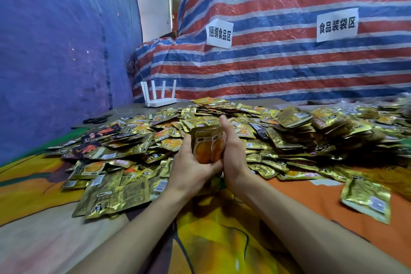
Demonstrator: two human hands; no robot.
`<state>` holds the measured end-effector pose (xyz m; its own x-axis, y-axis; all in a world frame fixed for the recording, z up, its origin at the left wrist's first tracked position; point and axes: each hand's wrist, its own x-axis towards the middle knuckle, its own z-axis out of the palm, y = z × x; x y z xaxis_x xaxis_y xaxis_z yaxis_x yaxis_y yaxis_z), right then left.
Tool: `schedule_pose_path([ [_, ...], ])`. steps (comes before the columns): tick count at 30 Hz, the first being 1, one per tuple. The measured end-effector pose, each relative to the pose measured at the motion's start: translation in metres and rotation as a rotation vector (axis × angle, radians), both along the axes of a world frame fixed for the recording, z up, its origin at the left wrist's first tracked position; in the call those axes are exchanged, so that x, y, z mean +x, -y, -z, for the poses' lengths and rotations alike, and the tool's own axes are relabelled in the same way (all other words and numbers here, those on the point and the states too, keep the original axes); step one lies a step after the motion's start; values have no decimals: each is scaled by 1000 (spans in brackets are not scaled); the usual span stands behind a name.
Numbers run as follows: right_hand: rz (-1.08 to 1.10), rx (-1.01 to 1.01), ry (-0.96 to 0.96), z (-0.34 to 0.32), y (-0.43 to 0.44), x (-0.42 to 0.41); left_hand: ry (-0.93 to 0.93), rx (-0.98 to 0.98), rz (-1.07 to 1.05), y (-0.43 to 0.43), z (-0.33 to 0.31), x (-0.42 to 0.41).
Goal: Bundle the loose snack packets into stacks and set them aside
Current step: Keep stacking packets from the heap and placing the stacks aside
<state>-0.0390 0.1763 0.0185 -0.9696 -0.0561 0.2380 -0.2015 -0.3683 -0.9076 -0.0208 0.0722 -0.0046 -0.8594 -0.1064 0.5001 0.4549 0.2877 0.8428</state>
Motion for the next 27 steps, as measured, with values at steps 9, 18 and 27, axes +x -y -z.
schedule_pose_path([
  [9, -174, -40, 193, -13, -1, 9, -50, 66, 114, -1, 2, 1],
  [18, -41, 276, 134, -19, -14, 16, -51, 61, 127, -4, 7, 1],
  [27, 501, 1520, -5, -17, -143, 30, -59, -64, 195, -5, 4, 13],
])
